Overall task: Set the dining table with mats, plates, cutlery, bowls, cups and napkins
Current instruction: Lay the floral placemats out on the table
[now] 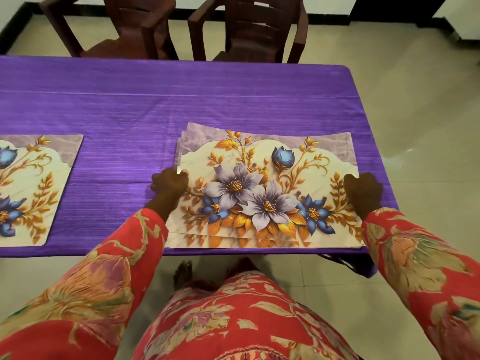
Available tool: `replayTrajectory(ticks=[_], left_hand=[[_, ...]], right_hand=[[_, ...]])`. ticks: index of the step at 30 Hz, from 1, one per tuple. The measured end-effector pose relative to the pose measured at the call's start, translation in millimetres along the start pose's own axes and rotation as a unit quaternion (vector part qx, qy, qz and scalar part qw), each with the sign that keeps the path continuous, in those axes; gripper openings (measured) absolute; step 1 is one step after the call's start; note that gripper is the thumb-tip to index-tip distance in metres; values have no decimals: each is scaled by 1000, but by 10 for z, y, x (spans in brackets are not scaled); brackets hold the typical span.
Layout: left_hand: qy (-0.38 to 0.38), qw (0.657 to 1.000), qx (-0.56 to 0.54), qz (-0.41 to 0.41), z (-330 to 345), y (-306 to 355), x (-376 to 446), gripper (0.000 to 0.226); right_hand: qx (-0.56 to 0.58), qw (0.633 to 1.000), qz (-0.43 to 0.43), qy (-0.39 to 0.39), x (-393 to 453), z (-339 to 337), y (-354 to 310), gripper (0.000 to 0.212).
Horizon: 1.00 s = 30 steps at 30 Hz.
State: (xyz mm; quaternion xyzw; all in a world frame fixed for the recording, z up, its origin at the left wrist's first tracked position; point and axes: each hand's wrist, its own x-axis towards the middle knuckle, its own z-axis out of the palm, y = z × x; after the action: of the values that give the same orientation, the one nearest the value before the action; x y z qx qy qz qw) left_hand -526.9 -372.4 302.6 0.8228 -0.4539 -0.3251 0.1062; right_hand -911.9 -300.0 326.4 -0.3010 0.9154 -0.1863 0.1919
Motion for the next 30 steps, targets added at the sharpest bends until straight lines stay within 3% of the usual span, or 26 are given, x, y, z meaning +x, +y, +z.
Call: replayTrajectory(ticks=[18,30], left_hand=[[38,999,-1,2,19,-1,-43,39],[56,998,-13,-27,-55,2,-68,39]], right_hand=[[-4,1000,8,19,-45,41,-93,42],[3,1000,-14,-8,-44,100,-137,43]])
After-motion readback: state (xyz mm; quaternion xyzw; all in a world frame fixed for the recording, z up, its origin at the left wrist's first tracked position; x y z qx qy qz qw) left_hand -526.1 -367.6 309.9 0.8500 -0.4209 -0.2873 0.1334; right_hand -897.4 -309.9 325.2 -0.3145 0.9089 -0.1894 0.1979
